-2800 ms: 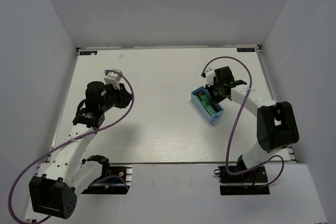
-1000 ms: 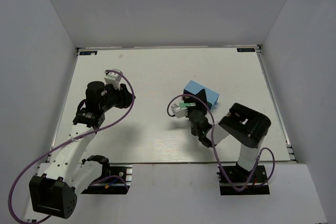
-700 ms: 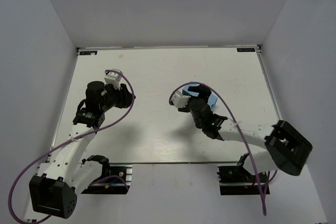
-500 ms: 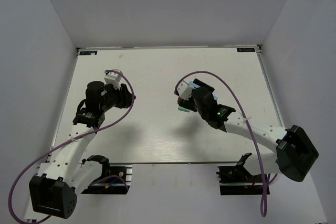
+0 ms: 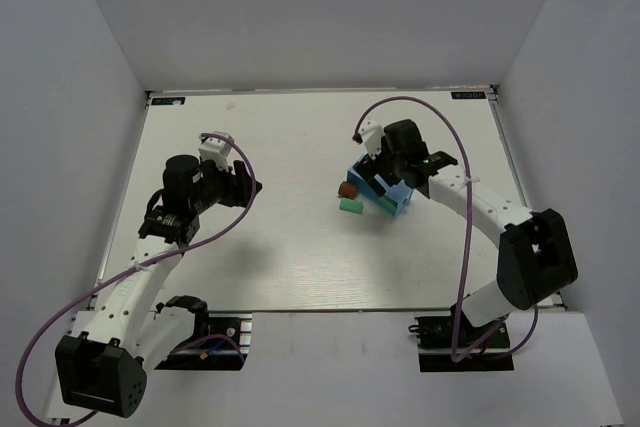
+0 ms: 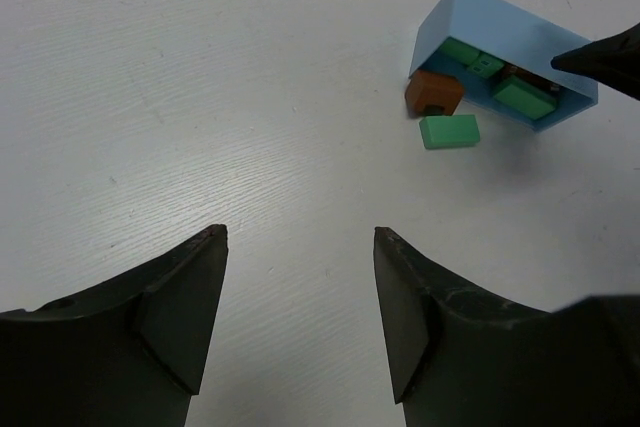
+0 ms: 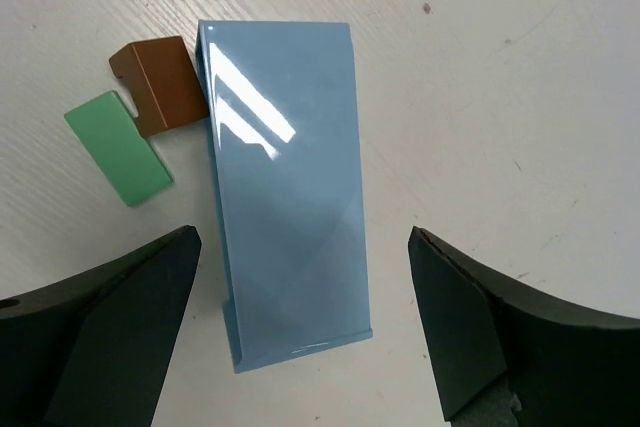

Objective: Build the wood block tower

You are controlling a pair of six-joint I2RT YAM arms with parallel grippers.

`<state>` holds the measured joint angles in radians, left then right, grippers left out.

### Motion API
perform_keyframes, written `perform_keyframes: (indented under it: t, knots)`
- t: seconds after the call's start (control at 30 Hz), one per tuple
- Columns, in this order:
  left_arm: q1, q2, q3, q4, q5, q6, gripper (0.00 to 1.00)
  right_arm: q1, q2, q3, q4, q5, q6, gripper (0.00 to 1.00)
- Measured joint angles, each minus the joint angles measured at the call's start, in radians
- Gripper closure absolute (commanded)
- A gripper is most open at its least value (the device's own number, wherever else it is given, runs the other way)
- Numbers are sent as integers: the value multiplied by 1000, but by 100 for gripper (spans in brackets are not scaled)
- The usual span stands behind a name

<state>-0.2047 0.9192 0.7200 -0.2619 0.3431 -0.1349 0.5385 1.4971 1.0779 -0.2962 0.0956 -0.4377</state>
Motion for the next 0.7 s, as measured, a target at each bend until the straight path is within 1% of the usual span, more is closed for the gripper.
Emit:
perform_keyframes:
  t: [0.17, 0.37, 0.53, 0.7]
  knots:
    - [0, 0, 0, 0, 5, 0, 28, -54, 54, 40, -42, -98, -14, 10]
    - [0, 0, 0, 0, 10, 0, 27, -79, 95, 40, -110, -181, -34, 10]
    - [0, 0, 0, 0, 10, 0, 27, -83, 101, 42, -122, -205, -45, 10]
    - [0, 0, 0, 0, 10, 0, 27, -90, 153, 69, -113, -191, -61, 10]
